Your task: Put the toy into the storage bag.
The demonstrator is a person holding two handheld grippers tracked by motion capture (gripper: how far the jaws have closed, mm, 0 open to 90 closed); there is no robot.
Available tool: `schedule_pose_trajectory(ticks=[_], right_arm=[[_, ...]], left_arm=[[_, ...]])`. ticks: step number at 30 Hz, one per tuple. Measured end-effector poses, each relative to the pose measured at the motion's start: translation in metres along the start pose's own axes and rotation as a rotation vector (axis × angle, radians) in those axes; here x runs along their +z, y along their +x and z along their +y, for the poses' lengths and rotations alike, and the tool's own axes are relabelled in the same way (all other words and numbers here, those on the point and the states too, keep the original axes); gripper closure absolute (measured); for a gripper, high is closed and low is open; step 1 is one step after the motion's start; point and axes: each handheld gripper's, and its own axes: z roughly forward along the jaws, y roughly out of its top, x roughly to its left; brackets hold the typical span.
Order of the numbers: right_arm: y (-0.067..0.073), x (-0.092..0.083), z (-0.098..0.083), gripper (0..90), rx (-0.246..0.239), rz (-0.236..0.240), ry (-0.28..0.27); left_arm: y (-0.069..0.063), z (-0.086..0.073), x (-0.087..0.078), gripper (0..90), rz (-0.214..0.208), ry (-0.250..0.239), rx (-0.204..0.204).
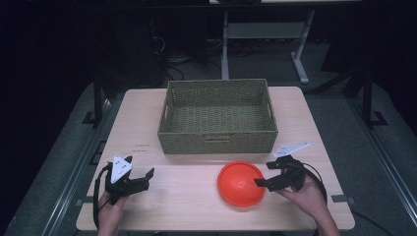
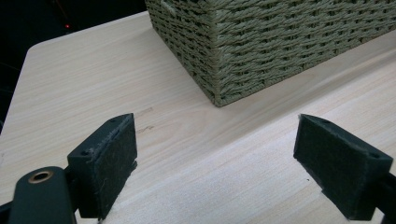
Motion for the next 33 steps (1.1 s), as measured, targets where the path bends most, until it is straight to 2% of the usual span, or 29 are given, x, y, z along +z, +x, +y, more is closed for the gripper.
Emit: schedule_pose_trajectory(ticks=[7, 12, 15, 21, 27, 31, 33], right_arm=[[-0.007, 0.011, -0.002, 21.8, 0.028, -0.004, 0.009], [-0.008, 0.018, -0.008, 30.9, 0.034, -0.018, 0.020], [-0.010, 0.021, -0.009, 33.0, 0.044, -0.019, 0.024], [-0.012, 0.023, -0.012, 40.6, 0.056, -0.022, 0.030], [-0.014, 0.026, -0.013, 45.6, 0.068, -0.036, 0.048], [-0.013, 0.025, -0.013, 50.2, 0.059, -0.033, 0.049], [-0.014, 0.026, -0.014, 51.0, 0.074, -0.024, 0.046]], left_arm=[[0.000, 0.000, 0.000, 12.8, 0.000, -0.003, -0.002], [0.001, 0.000, 0.000, 12.8, 0.008, -0.001, -0.002], [0.001, 0.000, 0.000, 12.8, 0.009, 0.000, -0.007], [0.000, 0.000, 0.001, 12.8, 0.005, 0.001, 0.007], [0.000, 0.000, 0.001, 12.8, 0.008, -0.003, -0.001], [-0.001, 0.001, 0.002, 12.8, 0.002, 0.002, 0.009], [-0.002, 0.001, 0.002, 12.8, 0.003, 0.005, 0.010]])
